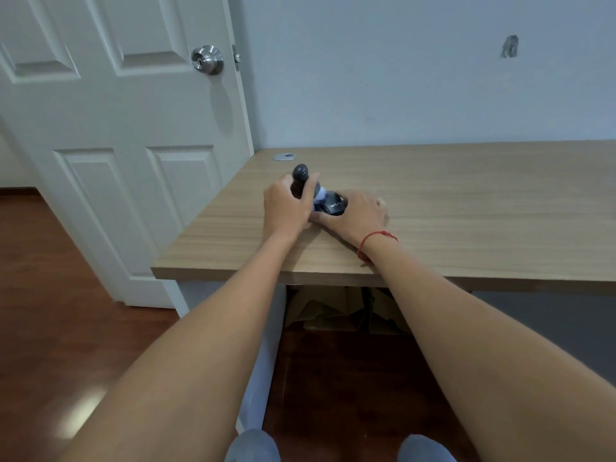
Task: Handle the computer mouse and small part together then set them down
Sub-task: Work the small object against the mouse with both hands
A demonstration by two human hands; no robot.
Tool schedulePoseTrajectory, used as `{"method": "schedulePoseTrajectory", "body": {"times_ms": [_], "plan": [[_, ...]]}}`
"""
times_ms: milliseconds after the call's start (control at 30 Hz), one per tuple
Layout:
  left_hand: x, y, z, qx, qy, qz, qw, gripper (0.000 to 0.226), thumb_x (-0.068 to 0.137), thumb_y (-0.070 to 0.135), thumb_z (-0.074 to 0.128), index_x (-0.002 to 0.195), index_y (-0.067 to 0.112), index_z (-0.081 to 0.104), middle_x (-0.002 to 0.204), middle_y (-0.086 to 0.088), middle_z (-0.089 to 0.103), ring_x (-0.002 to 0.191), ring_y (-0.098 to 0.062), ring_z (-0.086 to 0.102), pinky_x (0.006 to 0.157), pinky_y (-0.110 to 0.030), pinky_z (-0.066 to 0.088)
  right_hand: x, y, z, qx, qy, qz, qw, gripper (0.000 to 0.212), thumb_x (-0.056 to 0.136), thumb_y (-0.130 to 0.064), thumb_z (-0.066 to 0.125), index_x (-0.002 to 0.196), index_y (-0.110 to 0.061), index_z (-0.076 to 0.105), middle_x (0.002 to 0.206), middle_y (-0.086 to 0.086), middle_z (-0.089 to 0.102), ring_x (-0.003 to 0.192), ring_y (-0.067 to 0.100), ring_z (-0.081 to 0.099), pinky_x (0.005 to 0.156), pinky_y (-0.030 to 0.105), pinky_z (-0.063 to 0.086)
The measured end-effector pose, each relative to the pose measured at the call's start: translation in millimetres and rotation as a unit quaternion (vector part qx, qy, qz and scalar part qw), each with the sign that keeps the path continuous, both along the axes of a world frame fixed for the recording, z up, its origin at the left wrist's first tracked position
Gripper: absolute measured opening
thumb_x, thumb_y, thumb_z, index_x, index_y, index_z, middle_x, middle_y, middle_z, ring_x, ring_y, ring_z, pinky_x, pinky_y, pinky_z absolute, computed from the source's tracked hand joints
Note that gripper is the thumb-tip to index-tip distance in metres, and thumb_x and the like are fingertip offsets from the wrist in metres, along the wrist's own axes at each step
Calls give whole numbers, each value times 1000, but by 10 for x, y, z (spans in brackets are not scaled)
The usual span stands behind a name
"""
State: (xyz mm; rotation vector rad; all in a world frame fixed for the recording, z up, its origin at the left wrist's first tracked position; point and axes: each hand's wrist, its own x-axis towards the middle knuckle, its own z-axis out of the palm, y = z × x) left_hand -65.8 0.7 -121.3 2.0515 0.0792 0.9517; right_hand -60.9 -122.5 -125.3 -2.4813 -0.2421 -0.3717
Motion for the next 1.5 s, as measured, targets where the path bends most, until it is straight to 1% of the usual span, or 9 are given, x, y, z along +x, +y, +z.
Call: {"method": "schedulePoseTrajectory", "body": {"times_ms": [133, 233, 500, 633, 800, 900, 1067, 1200, 1500], "plan": [[68, 55, -54, 30, 71, 85, 993, 38, 92, 35, 57, 73, 2, 53, 84, -22, 66, 81, -38, 61, 65, -37, 44, 56, 18, -35, 87, 40, 50, 994, 35, 89, -35, 49, 113, -16, 65, 110, 7, 70, 107, 29, 61, 102, 44, 43], [74, 63, -46, 14, 65, 83, 994, 39, 92, 36, 56, 69, 6, 50, 79, -19, 64, 79, -37, 61, 64, -35, 41, 56, 16, -22, 102, 35, 62, 992, 44, 94, -24, 41, 136, -18, 55, 129, 7, 65, 121, 27, 56, 110, 45, 38], [5, 19, -17, -19, 5, 32, 999, 50, 80, 29, 63, 42, 15, 35, 39, 2, 39, 39, -11, 34, 49, -24, 31, 93, 10, -48, 131, 26, 19, 991, 32, 93, -41, 51, 113, -28, 71, 109, 2, 73, 108, 22, 63, 99, 41, 47], [29, 21, -23, 21, 41, 56, 997, 54, 85, 32, 60, 43, 15, 31, 41, 1, 36, 40, -13, 33, 52, -28, 30, 99, 21, -69, 149, 23, 32, 988, 37, 93, -38, 54, 124, -22, 66, 121, 1, 70, 117, 21, 61, 105, 45, 44], [21, 35, -13, -51, 3, -8, 999, 51, 77, 26, 67, 37, 10, 39, 37, -10, 47, 37, -27, 53, 41, -33, 44, 114, 18, -60, 151, 24, 19, 988, 38, 91, -42, 55, 123, -25, 67, 123, -1, 70, 117, 21, 61, 103, 45, 46], [8, 27, -13, -28, -13, 0, 1000, 55, 78, 22, 69, 37, 18, 33, 34, 4, 38, 32, -5, 35, 39, -20, 31, 101, 31, -62, 150, 27, 24, 988, 38, 92, -41, 54, 124, -25, 67, 122, -1, 70, 118, 20, 60, 104, 45, 45], [47, 3, -47, 62, 24, 17, 998, 47, 88, 33, 61, 54, 6, 46, 49, -5, 46, 50, -20, 43, 52, -28, 30, 82, 10, -45, 136, 26, 17, 990, 38, 94, -40, 52, 127, -24, 64, 128, -1, 67, 122, 20, 58, 107, 44, 42], [21, -20, -4, 1, -11, -24, 1000, 39, 87, 33, 65, 57, 12, 52, 51, 1, 55, 52, -14, 52, 53, -22, 40, 73, 5, -21, 135, 27, 15, 990, 32, 94, -40, 52, 118, -27, 68, 120, -1, 70, 116, 21, 61, 102, 43, 45], [105, 88, -28, -118, 36, 24, 992, 45, 81, 33, 71, 61, -6, 61, 53, -6, 56, 52, -16, 48, 53, -26, 40, 46, 17, -41, 144, 26, 19, 989, 37, 91, -41, 54, 124, -28, 65, 124, -5, 69, 118, 17, 60, 104, 42, 45]]}}
